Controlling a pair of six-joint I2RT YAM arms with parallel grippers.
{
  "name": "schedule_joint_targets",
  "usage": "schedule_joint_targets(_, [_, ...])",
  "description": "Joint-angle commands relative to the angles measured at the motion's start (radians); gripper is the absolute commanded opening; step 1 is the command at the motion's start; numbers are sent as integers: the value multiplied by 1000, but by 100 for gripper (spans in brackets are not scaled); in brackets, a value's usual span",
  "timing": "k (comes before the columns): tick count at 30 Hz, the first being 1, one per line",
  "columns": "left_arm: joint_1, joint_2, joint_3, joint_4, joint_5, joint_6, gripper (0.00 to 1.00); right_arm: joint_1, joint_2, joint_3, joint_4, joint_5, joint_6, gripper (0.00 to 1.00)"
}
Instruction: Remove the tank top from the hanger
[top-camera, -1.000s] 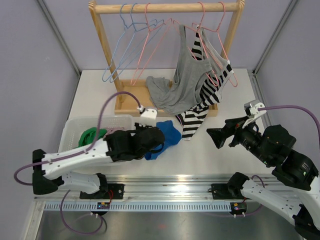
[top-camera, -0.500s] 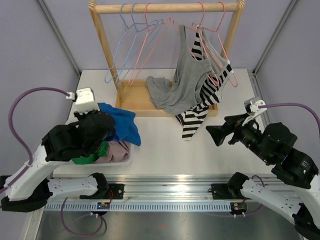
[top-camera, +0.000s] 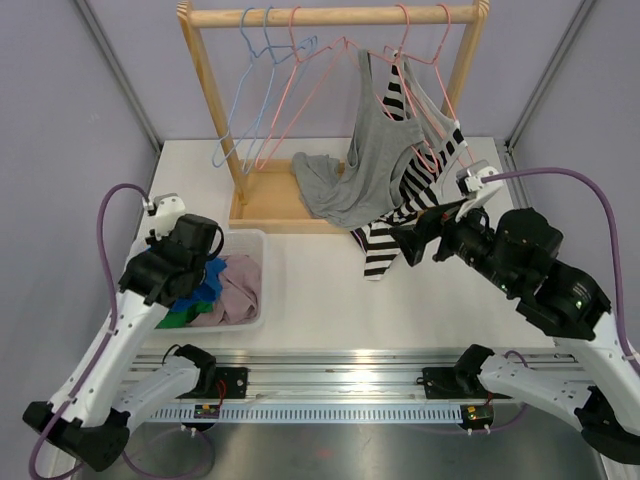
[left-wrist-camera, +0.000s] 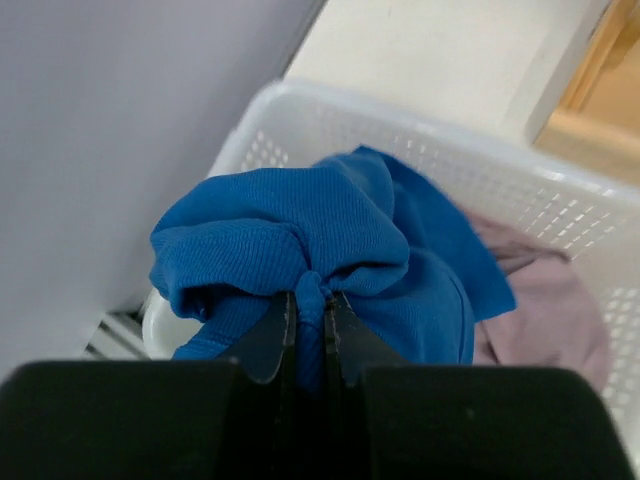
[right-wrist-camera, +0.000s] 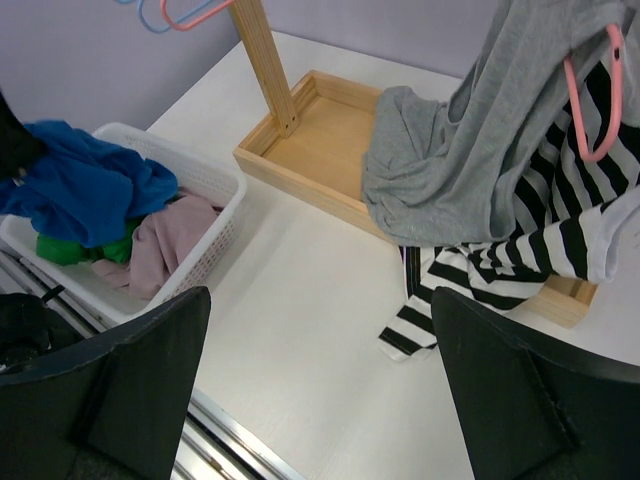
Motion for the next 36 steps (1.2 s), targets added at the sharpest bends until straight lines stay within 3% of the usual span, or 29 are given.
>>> schedule_joint_targets(1, [101,47,-36,140,179,53,23,6,93,84,60,37,-33,100])
schedule_joint_targets(3, [165,120,-39,159,265,71,29,5,137,110,52,79,-27,99])
schedule_joint_targets(6, [208,200,-48,164,342,75,51,6,217,154,44,159,-21,99])
schedule_joint_targets(7, [216,209,-56,162,347,68,61,6,248,173,46,181,-24,100])
schedule_joint_targets(8, [225,214,-60,161,349,55,77,6,263,182,52,208,-27,99])
schedule_joint_targets(11, [245,174,-76,158,335,33,99,5,312,223,87,372,-51,100])
schedule_joint_targets(13, [252,127,-56,147,329,32,99,-12,375,300,72,462,-68,99])
schedule_joint_targets(19, [252,-19,80,84,454,81,99,-191,560,596,-43,226,-91,99])
schedule_joint_targets(25, [252,-191,142,148,781,173,99,-303,745,843,-109,144,-188,98])
schedule_joint_targets(27, [252,-215,150,153,888,186,99,-328,823,938,-126,88,-197,93])
schedule_joint_targets(32, [252,-272,145,171,1123,217,99,-398,963,1113,-187,12,-218,69])
schedule_joint_targets(36, [252,-324,119,202,1215,236,99,-420,1042,1181,-207,-67,-212,60])
